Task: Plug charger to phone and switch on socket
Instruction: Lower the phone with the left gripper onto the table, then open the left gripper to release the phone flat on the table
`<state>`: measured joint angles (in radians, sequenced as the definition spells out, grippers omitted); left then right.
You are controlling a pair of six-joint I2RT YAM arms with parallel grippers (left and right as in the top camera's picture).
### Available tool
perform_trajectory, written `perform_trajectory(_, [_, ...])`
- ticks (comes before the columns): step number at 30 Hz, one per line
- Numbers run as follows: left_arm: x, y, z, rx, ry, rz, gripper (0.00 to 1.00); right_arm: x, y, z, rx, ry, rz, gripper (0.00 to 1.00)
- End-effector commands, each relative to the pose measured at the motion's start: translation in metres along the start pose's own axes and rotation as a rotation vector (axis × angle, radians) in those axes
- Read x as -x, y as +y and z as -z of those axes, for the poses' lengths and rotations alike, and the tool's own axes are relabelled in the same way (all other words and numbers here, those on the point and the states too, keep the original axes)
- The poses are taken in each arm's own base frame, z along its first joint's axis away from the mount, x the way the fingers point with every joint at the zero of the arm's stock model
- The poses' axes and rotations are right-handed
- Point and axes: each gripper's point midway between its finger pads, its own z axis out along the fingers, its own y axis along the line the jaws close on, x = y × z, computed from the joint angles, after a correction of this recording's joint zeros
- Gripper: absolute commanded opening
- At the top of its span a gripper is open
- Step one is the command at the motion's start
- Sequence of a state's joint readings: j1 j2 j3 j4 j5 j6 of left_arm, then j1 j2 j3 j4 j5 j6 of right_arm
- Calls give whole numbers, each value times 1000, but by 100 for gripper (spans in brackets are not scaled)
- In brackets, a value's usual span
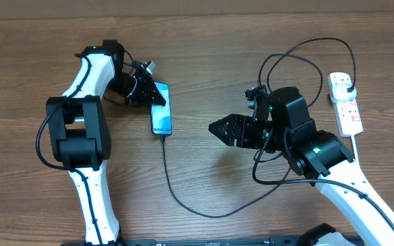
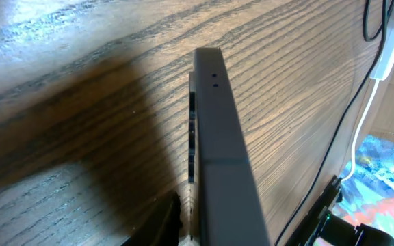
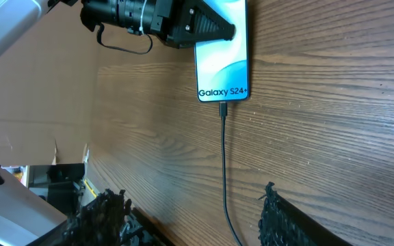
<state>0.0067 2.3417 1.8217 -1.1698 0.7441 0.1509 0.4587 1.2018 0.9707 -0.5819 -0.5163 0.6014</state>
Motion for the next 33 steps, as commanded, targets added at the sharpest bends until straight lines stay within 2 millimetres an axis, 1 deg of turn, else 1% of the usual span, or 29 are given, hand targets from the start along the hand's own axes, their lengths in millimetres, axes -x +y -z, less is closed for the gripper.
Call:
perform_trajectory(1, [-1, -7, 1, -30, -2, 11, 18, 5, 3, 2, 1, -16, 12, 66])
perform_trajectory(6, [-1, -7, 1, -30, -2, 18, 18, 5, 3, 2, 1, -16, 12, 66])
perform_trajectory(7, [-1, -7, 1, -31, 0, 24, 8, 5, 3, 2, 1, -16, 12, 66])
perform_trajectory(8, [-1, -7, 1, -31, 1, 25, 5, 5, 3, 2, 1, -16, 12, 66])
perform_trajectory(9, [-2, -7, 1, -31, 2, 26, 5, 5, 3, 2, 1, -16, 12, 66])
perform_trajectory(15, [-2, -7, 1, -31, 3, 50, 7, 5, 3, 2, 1, -16, 12, 66])
perform_trajectory(16, [-2, -7, 1, -31, 3, 53, 8, 5, 3, 2, 1, -16, 12, 66])
perform_trajectory(18, [-3, -7, 1, -31, 7, 83, 13, 5, 3, 2, 1, -16, 12, 66])
perform_trajectory(26, [-5, -7, 1, -31, 18, 225, 14, 5, 3, 2, 1, -16, 12, 66])
perform_trajectory(29, [-5, -7, 1, -31, 18, 237, 15, 5, 3, 2, 1, -16, 12, 66])
perform_trajectory(33, [-5, -5, 1, -20, 16, 234, 21, 5, 3, 2, 1, -16, 12, 66])
